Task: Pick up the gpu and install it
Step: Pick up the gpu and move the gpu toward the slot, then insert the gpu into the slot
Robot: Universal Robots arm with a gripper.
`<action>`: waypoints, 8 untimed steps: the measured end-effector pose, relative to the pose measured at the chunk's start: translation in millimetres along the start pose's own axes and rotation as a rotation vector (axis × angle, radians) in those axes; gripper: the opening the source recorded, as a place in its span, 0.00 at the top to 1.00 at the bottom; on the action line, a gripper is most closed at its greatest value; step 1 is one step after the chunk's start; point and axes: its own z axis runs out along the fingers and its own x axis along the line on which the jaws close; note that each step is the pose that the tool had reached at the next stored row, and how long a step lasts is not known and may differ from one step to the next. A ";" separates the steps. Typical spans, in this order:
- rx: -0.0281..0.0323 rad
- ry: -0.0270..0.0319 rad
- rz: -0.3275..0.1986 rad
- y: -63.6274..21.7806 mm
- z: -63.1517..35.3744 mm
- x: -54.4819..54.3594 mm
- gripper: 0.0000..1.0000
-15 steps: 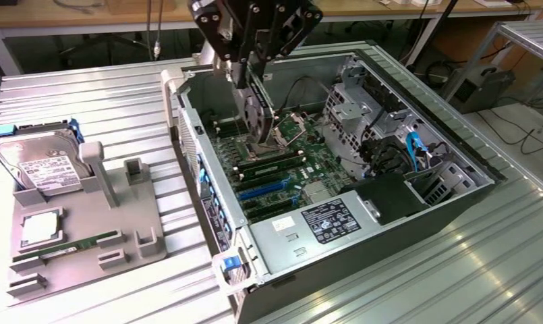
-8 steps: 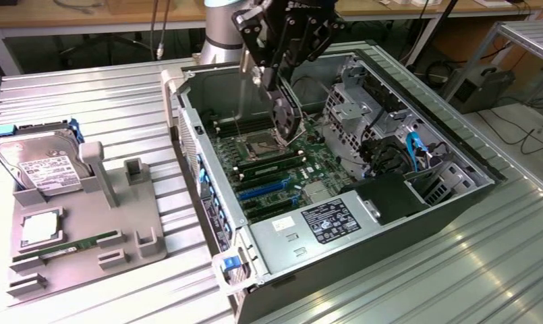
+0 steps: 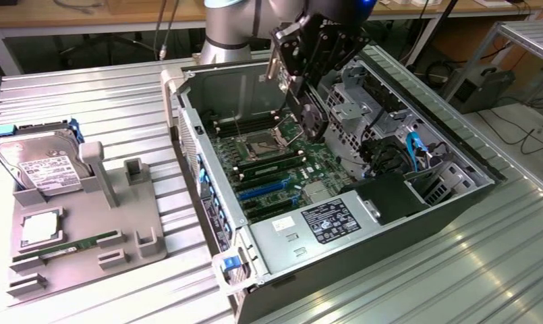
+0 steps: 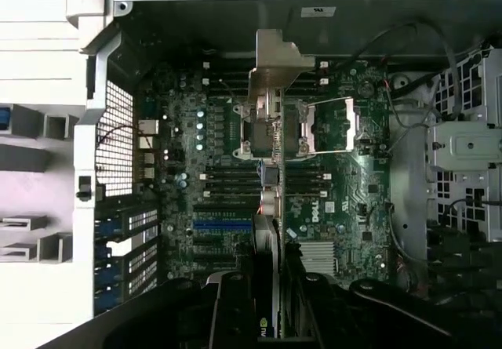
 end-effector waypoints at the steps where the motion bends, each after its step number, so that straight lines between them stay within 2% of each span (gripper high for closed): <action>1: 0.0002 0.0000 0.000 0.1 2.2 -2.7 0.74; 4: 0.0000 0.0000 0.000 0.4 7.8 -5.7 0.74; 8: 0.0001 0.0002 0.000 0.5 7.8 -6.0 0.74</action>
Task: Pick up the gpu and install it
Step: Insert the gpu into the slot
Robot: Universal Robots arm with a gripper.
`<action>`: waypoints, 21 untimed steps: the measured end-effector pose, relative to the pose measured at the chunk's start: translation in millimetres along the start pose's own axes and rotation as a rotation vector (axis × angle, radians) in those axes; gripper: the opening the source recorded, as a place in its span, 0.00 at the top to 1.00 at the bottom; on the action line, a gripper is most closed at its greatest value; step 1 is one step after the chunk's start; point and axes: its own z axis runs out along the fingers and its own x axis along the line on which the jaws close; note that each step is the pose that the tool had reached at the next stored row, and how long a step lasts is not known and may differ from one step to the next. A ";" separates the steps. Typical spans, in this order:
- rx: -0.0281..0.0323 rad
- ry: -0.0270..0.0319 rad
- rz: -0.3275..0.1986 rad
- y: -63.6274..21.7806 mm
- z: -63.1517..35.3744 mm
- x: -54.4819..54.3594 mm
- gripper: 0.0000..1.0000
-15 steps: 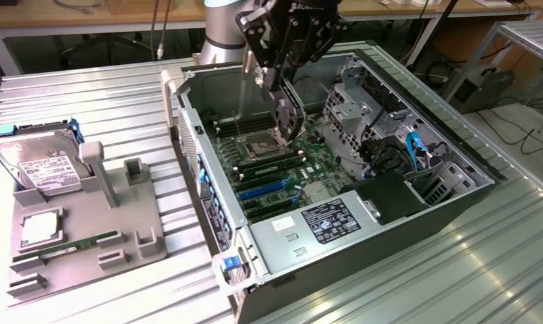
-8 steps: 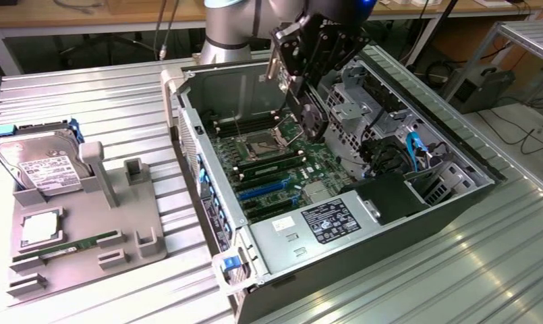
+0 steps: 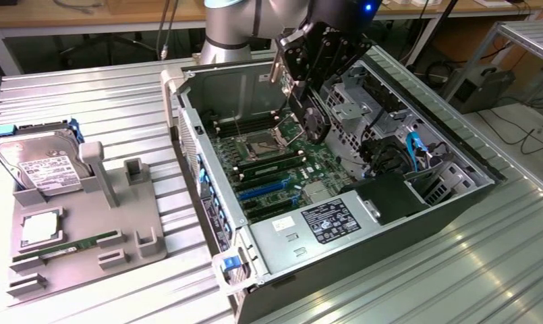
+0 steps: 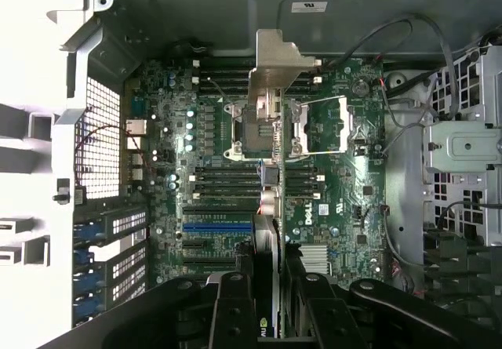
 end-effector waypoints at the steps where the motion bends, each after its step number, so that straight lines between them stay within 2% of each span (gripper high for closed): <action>1: 0.0000 0.0000 0.000 0.0 0.0 0.0 0.74; 12: 0.0001 0.0008 -0.007 0.0 0.0 -0.8 0.74; 16: 0.0010 0.0075 -0.068 0.0 0.4 -1.2 0.74; 21: 0.0030 0.0231 -0.210 -0.1 1.3 -1.3 0.74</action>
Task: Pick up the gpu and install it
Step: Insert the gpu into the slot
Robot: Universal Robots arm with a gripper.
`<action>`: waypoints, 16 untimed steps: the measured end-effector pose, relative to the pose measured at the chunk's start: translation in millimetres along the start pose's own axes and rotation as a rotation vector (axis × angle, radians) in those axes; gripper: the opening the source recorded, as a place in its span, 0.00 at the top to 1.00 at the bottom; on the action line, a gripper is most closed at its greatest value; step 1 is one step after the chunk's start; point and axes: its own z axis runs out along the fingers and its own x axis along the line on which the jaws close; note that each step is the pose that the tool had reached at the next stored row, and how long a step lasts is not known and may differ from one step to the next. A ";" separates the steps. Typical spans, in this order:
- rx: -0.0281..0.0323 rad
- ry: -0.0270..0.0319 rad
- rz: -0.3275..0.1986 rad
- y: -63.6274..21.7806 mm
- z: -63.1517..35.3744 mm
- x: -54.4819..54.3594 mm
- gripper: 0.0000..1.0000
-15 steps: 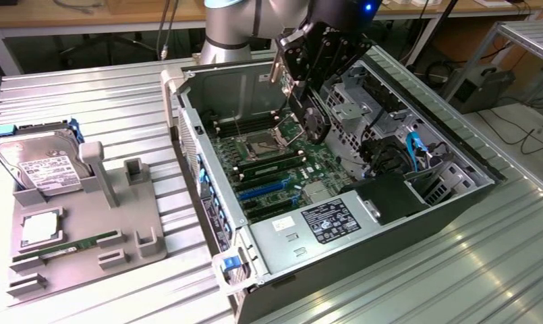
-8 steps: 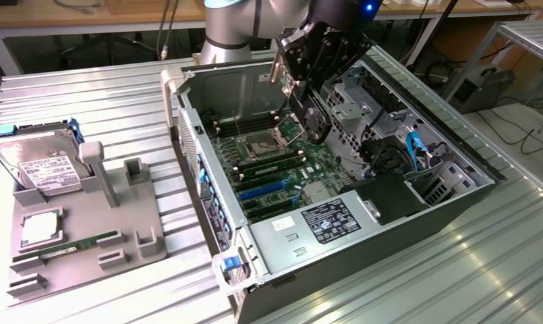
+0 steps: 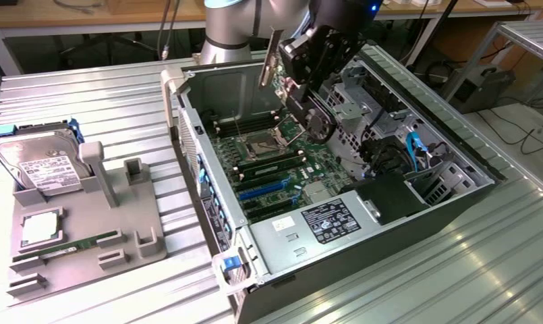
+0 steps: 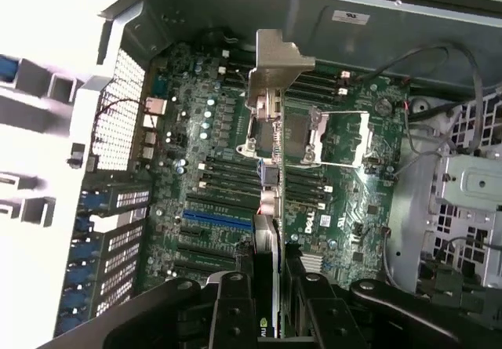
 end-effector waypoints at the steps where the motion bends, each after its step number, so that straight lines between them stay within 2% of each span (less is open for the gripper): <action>1: 0.0002 0.0020 -0.018 0.0 0.1 0.0 0.74; 16: 0.0048 0.0383 -0.347 -0.3 2.6 0.0 0.74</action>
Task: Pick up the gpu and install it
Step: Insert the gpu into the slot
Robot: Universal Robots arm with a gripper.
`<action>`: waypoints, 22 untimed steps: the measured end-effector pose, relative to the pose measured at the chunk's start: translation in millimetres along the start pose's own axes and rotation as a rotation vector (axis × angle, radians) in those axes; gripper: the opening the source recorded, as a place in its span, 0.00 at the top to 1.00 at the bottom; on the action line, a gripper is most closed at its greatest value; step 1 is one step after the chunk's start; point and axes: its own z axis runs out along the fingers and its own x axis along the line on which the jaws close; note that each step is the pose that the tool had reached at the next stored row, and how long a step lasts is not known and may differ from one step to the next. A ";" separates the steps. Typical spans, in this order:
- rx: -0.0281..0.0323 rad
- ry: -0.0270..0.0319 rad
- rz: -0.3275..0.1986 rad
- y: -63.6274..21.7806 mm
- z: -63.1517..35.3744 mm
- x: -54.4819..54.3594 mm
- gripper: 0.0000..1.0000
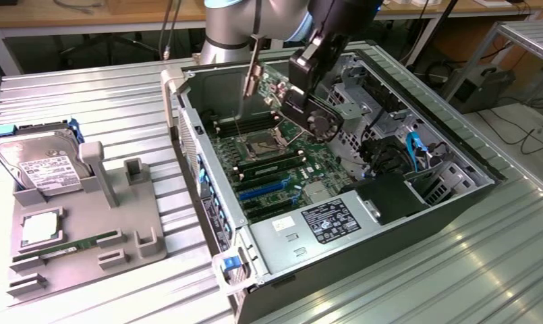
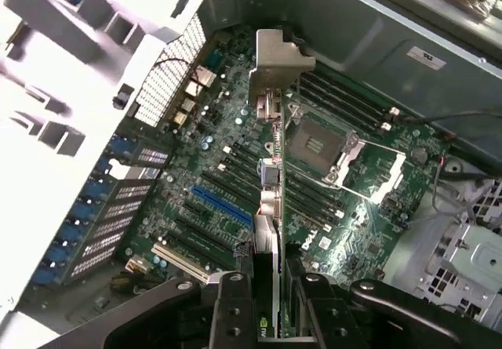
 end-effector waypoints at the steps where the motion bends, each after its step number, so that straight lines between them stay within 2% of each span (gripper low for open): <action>1: 0.0004 0.0027 -0.024 0.0 0.2 0.0 0.74; 8: 0.0026 0.0192 -0.174 -0.2 1.4 0.0 0.74; 11: 0.0040 0.0284 -0.261 -0.3 2.1 0.0 0.74; 17: 0.0060 0.0403 -0.373 -0.3 3.0 0.0 0.74; 18: 0.0070 0.0439 -0.411 -0.4 3.4 -0.1 0.74; 22: 0.0121 0.0499 -0.502 -0.5 4.3 -0.1 0.74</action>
